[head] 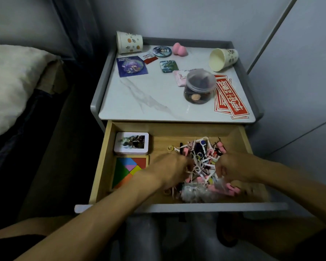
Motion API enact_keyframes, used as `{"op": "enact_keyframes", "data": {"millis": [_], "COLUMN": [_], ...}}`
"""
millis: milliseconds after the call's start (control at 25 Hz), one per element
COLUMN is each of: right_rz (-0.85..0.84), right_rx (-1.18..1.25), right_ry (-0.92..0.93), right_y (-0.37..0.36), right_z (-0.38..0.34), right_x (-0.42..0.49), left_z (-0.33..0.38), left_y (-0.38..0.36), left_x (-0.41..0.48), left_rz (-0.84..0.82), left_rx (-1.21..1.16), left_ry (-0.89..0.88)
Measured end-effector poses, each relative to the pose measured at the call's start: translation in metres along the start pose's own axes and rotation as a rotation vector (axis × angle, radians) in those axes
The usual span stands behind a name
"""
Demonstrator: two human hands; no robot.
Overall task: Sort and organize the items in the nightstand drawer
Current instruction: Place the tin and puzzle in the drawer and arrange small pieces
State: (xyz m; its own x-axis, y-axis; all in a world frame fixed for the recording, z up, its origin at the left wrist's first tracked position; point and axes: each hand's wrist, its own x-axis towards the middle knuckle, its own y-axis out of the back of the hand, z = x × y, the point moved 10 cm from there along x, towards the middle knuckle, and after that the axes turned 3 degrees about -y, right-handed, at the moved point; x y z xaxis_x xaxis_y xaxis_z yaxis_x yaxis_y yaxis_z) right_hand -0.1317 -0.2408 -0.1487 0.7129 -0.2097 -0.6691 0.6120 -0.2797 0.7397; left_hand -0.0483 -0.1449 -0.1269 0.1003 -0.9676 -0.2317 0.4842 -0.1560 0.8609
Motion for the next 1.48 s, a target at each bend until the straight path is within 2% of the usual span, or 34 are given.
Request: {"op": "enact_keyframes", "data": {"millis": [80,200,400,520,680,800,920,1120,1200,1280,1360,1480], "right_rz": [0.045,-0.011,0.146,0.176,0.162,0.130,0.156,0.045,0.011,0.086,0.254,0.466], "right_rx": [-0.020,-0.098,-0.261,-0.227,-0.099,-0.100,-0.070,0.151,0.254,0.224,0.224,0.162], "right_ry": [0.011,0.026,0.069,0.056,0.064,0.059,0.056,-0.019,-0.047,-0.100,-0.169,-0.252], "right_y": [0.002,-0.019,-0.032,-0.036,-0.034,-0.033,-0.026,-0.010,-0.002,0.009,0.023,0.040], "right_z": [0.005,0.008,0.000,0.002,0.005,0.006,0.004,0.025,0.034,0.047,0.059,0.059], "right_x": [-0.008,-0.015,-0.006,0.000,-0.001,-0.006,-0.008,-0.015,-0.020,-0.016,-0.009,-0.001], "left_z": [0.013,0.017,0.002,-0.006,0.002,0.009,0.008,-0.016,-0.023,-0.028,-0.029,-0.021], "left_y": [-0.019,-0.037,-0.042,-0.041,-0.040,-0.040,-0.045,-0.036,-0.030,-0.027,-0.027,-0.034], "left_x": [0.013,0.025,0.032,0.034,0.036,0.038,0.037,0.040,0.039,0.038,0.034,0.025], "left_rz": [-0.023,-0.001,0.077,0.082,0.080,0.064,0.037,0.081,0.076,0.063,0.052,0.009], "left_rx": [0.065,0.155,0.081,0.008,0.130,0.216,0.174,-0.011,-0.156,-0.340,-0.546,-1.018], "left_ry": [-0.034,-0.021,0.126,0.203,0.202,0.174,0.185,0.319,0.353,0.393,0.436,0.530]}}
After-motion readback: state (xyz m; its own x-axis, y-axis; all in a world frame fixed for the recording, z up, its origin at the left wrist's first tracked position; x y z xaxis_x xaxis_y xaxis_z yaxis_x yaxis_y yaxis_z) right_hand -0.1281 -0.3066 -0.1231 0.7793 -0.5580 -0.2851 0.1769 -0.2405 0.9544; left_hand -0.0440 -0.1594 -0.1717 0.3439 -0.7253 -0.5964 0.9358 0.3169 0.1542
